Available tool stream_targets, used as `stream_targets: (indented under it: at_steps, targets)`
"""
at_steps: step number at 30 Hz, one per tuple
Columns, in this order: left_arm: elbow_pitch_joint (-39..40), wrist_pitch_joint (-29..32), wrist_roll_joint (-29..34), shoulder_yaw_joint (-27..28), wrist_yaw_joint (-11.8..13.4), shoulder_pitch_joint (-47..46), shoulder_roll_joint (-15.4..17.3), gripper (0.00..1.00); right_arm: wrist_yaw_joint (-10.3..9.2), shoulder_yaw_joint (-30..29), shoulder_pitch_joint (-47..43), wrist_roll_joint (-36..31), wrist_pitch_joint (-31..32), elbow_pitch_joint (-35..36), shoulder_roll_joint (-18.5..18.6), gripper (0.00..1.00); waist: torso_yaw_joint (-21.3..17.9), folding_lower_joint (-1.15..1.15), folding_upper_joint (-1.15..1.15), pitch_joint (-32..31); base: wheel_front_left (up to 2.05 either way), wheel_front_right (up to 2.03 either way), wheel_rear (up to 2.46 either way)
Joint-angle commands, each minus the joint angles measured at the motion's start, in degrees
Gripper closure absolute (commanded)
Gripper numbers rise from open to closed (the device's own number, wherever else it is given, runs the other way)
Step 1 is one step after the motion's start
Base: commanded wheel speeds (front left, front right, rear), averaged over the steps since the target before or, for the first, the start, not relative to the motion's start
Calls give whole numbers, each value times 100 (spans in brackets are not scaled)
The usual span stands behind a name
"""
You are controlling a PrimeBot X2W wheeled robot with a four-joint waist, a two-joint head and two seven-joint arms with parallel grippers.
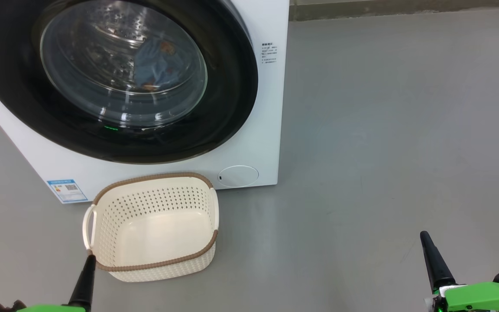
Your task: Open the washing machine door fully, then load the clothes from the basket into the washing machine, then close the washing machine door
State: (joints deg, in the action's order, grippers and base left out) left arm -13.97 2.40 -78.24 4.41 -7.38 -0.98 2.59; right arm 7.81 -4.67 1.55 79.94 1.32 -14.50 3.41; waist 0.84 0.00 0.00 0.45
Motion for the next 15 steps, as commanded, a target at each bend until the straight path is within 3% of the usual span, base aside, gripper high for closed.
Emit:
stream_targets:
  at_steps: [1,15]
  targets:
    - [107,48,-179,151,-10,-290,68,100,-26,75,305,202,52,128,62,100,-5,0,0,-2,0,0,0]
    - [27,287,-1073,169,-11,-453,61,100,-30,0,408,1029,296,76,60,100,-62,0,0,-20,0,0,0]
